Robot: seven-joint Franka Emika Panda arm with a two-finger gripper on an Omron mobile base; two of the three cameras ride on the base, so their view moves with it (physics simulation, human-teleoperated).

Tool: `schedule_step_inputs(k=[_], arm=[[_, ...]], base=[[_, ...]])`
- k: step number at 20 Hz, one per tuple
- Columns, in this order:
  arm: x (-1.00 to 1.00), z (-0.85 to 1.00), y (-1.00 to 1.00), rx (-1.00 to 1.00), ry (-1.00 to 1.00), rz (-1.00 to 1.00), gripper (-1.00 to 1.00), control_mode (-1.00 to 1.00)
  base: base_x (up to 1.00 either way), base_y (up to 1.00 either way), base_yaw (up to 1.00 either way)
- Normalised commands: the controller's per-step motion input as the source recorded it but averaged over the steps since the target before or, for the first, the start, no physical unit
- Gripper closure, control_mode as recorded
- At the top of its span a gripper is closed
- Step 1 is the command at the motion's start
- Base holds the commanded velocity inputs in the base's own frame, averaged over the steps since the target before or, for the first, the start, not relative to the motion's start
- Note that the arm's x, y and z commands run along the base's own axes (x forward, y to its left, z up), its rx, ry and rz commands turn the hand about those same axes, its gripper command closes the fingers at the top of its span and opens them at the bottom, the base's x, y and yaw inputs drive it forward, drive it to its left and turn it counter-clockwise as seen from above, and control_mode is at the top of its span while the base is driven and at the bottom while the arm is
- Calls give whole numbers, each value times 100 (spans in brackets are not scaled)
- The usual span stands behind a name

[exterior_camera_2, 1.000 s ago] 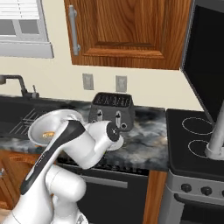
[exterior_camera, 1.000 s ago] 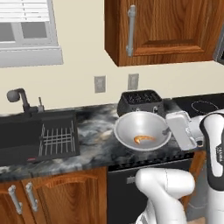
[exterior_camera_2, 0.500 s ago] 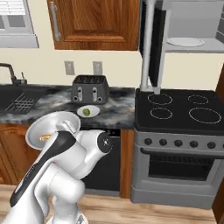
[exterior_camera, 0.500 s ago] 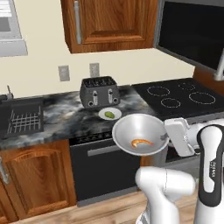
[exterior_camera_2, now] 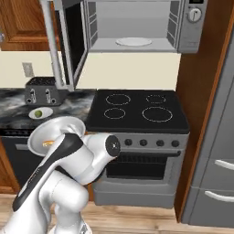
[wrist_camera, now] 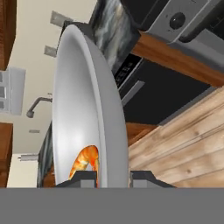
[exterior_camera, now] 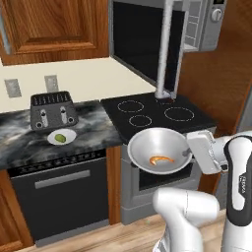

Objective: Remove the mango from the bowl and place it on the small plate. Then place the bowl with only the shrimp in the microwave, close the door, and press the start button to microwave the shrimp.

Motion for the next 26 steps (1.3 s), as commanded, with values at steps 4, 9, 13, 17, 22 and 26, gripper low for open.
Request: schedule_step_inputs(k=[4, 9, 13, 17, 22, 26], arm=[[0, 0, 0, 0, 0, 0, 100, 100], [0, 0, 0, 0, 0, 0, 100, 100], [0, 0, 0, 0, 0, 0, 100, 100], [0, 0, 0, 0, 0, 0, 100, 100], [0, 0, 0, 0, 0, 0, 100, 100], [0, 0, 0, 0, 0, 0, 100, 100]], base=[[50, -87, 0], [77, -26, 1], [79, -21, 2], [69, -34, 0], [65, -17, 2], [46, -65, 3]])
